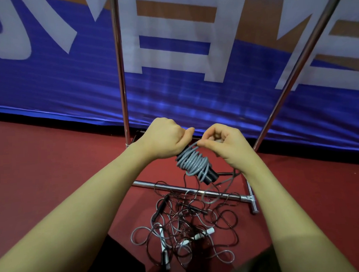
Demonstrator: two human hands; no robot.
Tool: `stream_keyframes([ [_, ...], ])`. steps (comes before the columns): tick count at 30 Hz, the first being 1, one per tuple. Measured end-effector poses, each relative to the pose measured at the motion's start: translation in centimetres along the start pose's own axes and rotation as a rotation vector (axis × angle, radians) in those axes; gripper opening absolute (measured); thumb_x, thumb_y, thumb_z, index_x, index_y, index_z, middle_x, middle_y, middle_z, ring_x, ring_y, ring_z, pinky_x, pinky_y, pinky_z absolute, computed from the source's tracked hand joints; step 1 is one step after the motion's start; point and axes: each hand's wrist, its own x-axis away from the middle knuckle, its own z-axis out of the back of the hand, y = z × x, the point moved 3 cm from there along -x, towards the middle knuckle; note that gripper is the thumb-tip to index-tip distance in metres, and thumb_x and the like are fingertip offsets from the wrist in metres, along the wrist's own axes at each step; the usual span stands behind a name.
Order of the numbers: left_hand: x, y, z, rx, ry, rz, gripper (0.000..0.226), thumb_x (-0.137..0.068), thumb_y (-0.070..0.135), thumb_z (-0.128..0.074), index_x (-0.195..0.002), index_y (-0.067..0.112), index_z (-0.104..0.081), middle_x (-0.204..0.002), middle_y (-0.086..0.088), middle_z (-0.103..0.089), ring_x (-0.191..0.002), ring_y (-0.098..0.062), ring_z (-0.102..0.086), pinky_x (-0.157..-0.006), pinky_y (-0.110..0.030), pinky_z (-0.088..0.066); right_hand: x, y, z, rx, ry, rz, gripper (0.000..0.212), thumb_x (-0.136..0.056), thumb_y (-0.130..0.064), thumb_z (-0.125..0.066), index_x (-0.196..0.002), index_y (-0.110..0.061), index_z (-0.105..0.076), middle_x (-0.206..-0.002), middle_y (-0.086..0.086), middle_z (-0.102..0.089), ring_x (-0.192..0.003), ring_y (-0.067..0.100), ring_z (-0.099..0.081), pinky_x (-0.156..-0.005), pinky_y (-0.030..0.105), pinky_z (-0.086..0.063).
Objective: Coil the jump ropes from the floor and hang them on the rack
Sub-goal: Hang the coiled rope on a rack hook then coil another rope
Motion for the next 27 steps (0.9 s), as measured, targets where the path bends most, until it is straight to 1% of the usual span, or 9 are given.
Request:
stream_keyframes([
  [4,-0.5,-0.2,1.2,0.242,-0.083,0.280,0.054,-0.088,0.043,-0.029,-0.041,0.017,-0.026,-0.037,-0.006,-0.029,-0.043,-0.024,-0.026,-0.051,-0.033,-0.025,-0.3,-0.4,-0.5,-0.110,0.079,0.052,0.015,-0.083,-0.008,-0.069,-0.074,-0.017,-0.060,-0.065,-0.002,-0.055,-0.058,0.008,-0.048,-0.055,0.016,-0.038],
  [8,-0.7,-0.7,1.5,0.763,0.033,0.605,0.054,-0.093,0.030,-0.037,-0.040,0.022,-0.034,-0.040,0.008,-0.025,-0.042,-0.007,-0.022,-0.047,-0.024,-0.025,-0.6,-0.8,-0.6,-0.154,0.126,0.051,0.022,-0.083,0.000,-0.065,-0.069,-0.014,-0.055,-0.051,-0.011,-0.051,-0.048,0.002,-0.040,-0.049,0.019,-0.032],
  [11,-1.0,-1.6,1.1,0.765,0.129,0.821,0.040,-0.097,0.016,-0.046,-0.061,0.021,-0.030,-0.047,0.005,-0.033,-0.040,-0.005,-0.026,-0.041,-0.016,-0.025,-0.6,-0.5,-1.0,-0.055,0.123,0.070,0.023,-0.092,-0.009,-0.058,-0.069,-0.014,-0.057,-0.045,-0.017,-0.049,-0.043,-0.001,-0.040,-0.050,0.016,-0.030],
  [13,-1.0,-1.8,0.6,0.862,0.194,1.057,0.034,-0.100,0.022,-0.042,-0.067,0.018,-0.035,-0.055,0.001,-0.045,-0.047,-0.007,-0.038,-0.044,-0.019,-0.035,-0.7,-0.3,-1.5,-0.020,0.100,0.073,0.026,-0.096,-0.012,-0.053,-0.072,-0.019,-0.060,-0.046,-0.021,-0.051,-0.046,-0.003,-0.045,-0.053,0.010,-0.031],
  [16,-0.8,-1.5,-0.2,1.008,0.254,1.256,0.045,-0.102,0.039,-0.028,-0.068,0.011,-0.040,-0.041,0.000,-0.039,-0.032,-0.013,-0.033,-0.035,-0.018,-0.023,-0.8,0.2,-2.8,0.073,0.073,0.102,0.022,-0.096,-0.016,-0.053,-0.078,-0.020,-0.064,-0.047,-0.018,-0.050,-0.048,-0.002,-0.043,-0.055,0.012,-0.032],
  [18,-0.3,-1.8,-0.7,0.985,0.271,1.328,0.055,-0.102,0.044,-0.025,-0.060,0.011,-0.035,-0.036,0.004,-0.033,-0.026,-0.010,-0.027,-0.035,-0.018,-0.020,-0.9,0.4,-3.8,0.153,0.022,0.101,0.022,-0.096,-0.018,-0.052,-0.079,-0.018,-0.066,-0.050,-0.012,-0.048,-0.047,0.000,-0.042,-0.055,0.015,-0.033],
  [20,0.2,-2.5,-1.0,0.876,0.267,1.373,0.062,-0.101,0.047,-0.026,-0.059,0.004,-0.042,-0.048,-0.003,-0.041,-0.035,-0.016,-0.035,-0.041,-0.027,-0.025,-0.8,0.4,-4.6,0.194,-0.043,0.088,0.027,-0.098,-0.019,-0.050,-0.080,-0.006,-0.066,-0.054,-0.008,-0.048,-0.045,0.002,-0.043,-0.053,0.014,-0.033],
  [24,1.0,-3.7,-1.8,0.581,0.191,1.390,0.069,-0.100,0.050,-0.023,-0.103,-0.008,-0.060,-0.099,-0.025,-0.064,-0.082,-0.036,-0.059,-0.070,-0.038,-0.042,-0.6,-0.1,-5.9,0.227,-0.127,0.117,0.032,-0.098,-0.018,-0.048,-0.081,0.004,-0.064,-0.053,-0.005,-0.049,-0.047,0.004,-0.042,-0.055,0.018,-0.035],
  [27,1.1,-3.9,-1.9,0.394,0.092,1.333,0.067,-0.102,0.046,-0.018,-0.105,-0.007,-0.060,-0.106,-0.021,-0.064,-0.094,-0.034,-0.057,-0.077,-0.037,-0.037,-0.6,-0.2,-6.3,0.211,-0.171,0.086,0.027,-0.097,-0.018,-0.050,-0.087,0.001,-0.067,-0.052,-0.006,-0.047,-0.047,0.003,-0.041,-0.052,0.018,-0.035],
])
